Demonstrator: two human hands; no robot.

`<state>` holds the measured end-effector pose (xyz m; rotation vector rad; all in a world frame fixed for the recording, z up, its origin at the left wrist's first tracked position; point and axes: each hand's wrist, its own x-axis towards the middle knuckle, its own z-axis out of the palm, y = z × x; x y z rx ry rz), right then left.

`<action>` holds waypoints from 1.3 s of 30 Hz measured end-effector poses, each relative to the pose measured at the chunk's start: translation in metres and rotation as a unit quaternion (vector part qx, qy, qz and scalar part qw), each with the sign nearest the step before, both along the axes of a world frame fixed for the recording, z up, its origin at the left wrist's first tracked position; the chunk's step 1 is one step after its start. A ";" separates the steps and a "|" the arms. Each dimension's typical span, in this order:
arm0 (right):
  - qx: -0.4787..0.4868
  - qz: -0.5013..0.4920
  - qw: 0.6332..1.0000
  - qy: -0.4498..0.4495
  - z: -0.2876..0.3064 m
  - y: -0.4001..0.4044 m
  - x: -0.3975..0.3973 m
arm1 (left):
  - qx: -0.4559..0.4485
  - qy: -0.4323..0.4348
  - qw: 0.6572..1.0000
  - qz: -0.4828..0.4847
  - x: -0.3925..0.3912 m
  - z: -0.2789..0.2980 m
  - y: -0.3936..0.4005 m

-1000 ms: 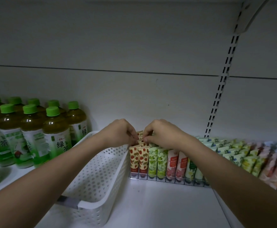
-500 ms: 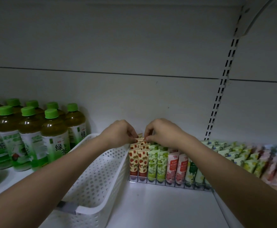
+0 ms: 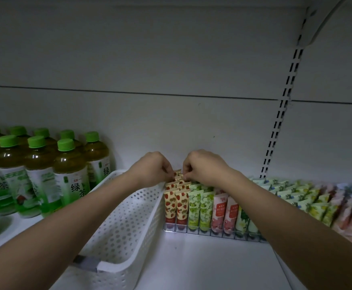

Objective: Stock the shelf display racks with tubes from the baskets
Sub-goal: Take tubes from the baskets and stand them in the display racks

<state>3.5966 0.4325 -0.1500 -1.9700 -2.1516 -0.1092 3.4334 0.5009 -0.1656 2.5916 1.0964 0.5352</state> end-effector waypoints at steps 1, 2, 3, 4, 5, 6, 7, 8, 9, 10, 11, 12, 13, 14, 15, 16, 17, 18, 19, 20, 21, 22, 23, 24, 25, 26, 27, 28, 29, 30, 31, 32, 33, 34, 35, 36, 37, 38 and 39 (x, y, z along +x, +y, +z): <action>-0.001 0.000 1.000 0.002 0.000 0.000 0.000 | -0.005 -0.001 1.000 0.001 -0.001 0.000 0.001; -0.002 0.001 1.000 0.002 -0.001 0.000 0.000 | -0.011 -0.002 1.000 0.004 -0.001 0.000 0.001; -0.002 0.003 1.000 0.003 -0.001 0.000 0.000 | -0.015 -0.003 1.000 0.006 -0.002 0.000 0.002; -0.002 0.006 1.000 0.006 -0.001 0.000 0.000 | -0.018 -0.005 1.000 0.007 -0.002 0.000 0.003; -0.001 0.009 1.000 0.013 0.000 -0.001 0.001 | -0.020 -0.008 1.000 0.007 -0.002 -0.001 0.003; 0.002 0.013 1.000 0.025 0.000 -0.001 0.002 | -0.021 -0.015 1.000 0.007 -0.002 -0.001 0.004; 0.008 0.015 0.999 0.037 0.001 -0.002 0.002 | -0.018 -0.023 1.000 0.010 -0.002 0.000 0.005; 0.015 0.015 0.999 0.045 0.003 -0.002 0.004 | -0.012 -0.032 0.999 0.015 -0.002 0.000 0.007; 0.021 0.013 0.999 0.047 0.004 -0.003 0.005 | -0.005 -0.042 0.999 0.023 -0.002 0.001 0.008; 0.023 0.010 0.999 0.046 0.006 -0.003 0.006 | 0.001 -0.050 0.998 0.030 -0.002 0.002 0.011; 0.019 0.007 0.999 0.042 0.007 -0.003 0.007 | 0.002 -0.055 0.998 0.036 -0.002 0.002 0.013; 0.010 0.005 0.999 0.036 0.008 -0.003 0.008 | -0.001 -0.057 0.998 0.039 -0.001 0.002 0.015; -0.002 0.005 1.000 0.027 0.009 -0.003 0.008 | -0.005 -0.056 0.998 0.041 0.000 0.002 0.016; -0.013 0.006 1.000 0.016 0.010 -0.003 0.008 | -0.008 -0.052 0.998 0.040 0.002 0.001 0.018; -0.022 0.007 1.000 0.006 0.010 -0.003 0.007 | -0.008 -0.045 0.998 0.040 0.003 0.001 0.019; -0.025 0.007 1.000 -0.004 0.011 -0.002 0.006 | -0.007 -0.037 0.999 0.040 0.005 0.000 0.020; -0.025 0.006 1.000 -0.013 0.012 -0.002 0.006 | -0.005 -0.027 0.999 0.039 0.006 -0.001 0.020; -0.022 0.005 0.999 -0.022 0.012 -0.001 0.005 | -0.004 -0.017 0.999 0.038 0.007 -0.001 0.021; -0.019 0.004 0.999 -0.031 0.013 0.000 0.005 | -0.006 -0.008 0.999 0.037 0.008 -0.002 0.022; -0.016 0.004 0.999 -0.038 0.013 0.001 0.004 | -0.008 -0.001 0.999 0.037 0.009 -0.003 0.022; -0.012 0.003 0.999 -0.044 0.013 0.001 0.003 | -0.009 0.002 0.999 0.036 0.009 -0.004 0.022; -0.008 0.004 0.999 -0.050 0.012 0.002 0.003 | -0.009 0.003 0.999 0.036 0.010 -0.005 0.022; -0.004 0.005 0.998 -0.056 0.011 0.003 0.002 | -0.009 0.001 0.999 0.035 0.010 -0.006 0.022; 0.002 0.006 0.998 -0.062 0.009 0.003 0.002 | -0.008 -0.002 0.999 0.035 0.010 -0.007 0.023; 0.009 0.007 0.998 -0.067 0.008 0.003 0.001 | -0.007 -0.006 0.999 0.036 0.010 -0.007 0.023; 0.016 0.007 0.997 -0.071 0.007 0.004 0.001 | -0.008 -0.010 0.999 0.037 0.010 -0.007 0.023; 0.021 0.007 0.997 -0.074 0.005 0.004 0.001 | -0.009 -0.013 0.999 0.038 0.010 -0.007 0.023; 0.024 0.008 0.997 -0.076 0.004 0.004 0.001 | -0.011 -0.015 0.999 0.038 0.009 -0.008 0.023; 0.026 0.010 0.997 -0.078 0.003 0.005 0.001 | -0.013 -0.016 0.999 0.038 0.009 -0.008 0.023; 0.028 0.012 0.996 -0.080 0.002 0.005 0.002 | -0.015 -0.016 0.999 0.037 0.009 -0.008 0.023; 0.030 0.015 0.996 -0.084 0.001 0.006 0.003 | -0.016 -0.016 0.999 0.036 0.008 -0.009 0.023; 0.035 0.017 0.995 -0.091 0.000 0.006 0.004 | -0.017 -0.017 0.999 0.035 0.008 -0.009 0.023; 0.041 0.020 0.994 -0.102 -0.001 0.006 0.004 | -0.018 -0.018 0.999 0.034 0.007 -0.010 0.023; 0.047 0.024 0.992 -0.116 -0.002 0.006 0.005 | -0.018 -0.020 0.999 0.033 0.007 -0.010 0.023; 0.054 0.030 0.989 -0.132 -0.004 0.006 0.005 | -0.019 -0.022 0.999 0.032 0.007 -0.011 0.023; 0.061 0.036 0.987 -0.147 -0.005 0.005 0.005 | -0.019 -0.024 0.999 0.033 0.006 -0.011 0.023; 0.066 0.043 0.984 -0.161 -0.006 0.005 0.006 | -0.019 -0.025 0.999 0.034 0.006 -0.011 0.023; 0.068 0.049 0.981 -0.174 -0.006 0.005 0.006 | -0.018 -0.026 0.999 0.035 0.006 -0.011 0.023; 0.068 0.052 0.979 -0.185 -0.006 0.006 0.007 | -0.018 -0.026 0.999 0.036 0.006 -0.011 0.023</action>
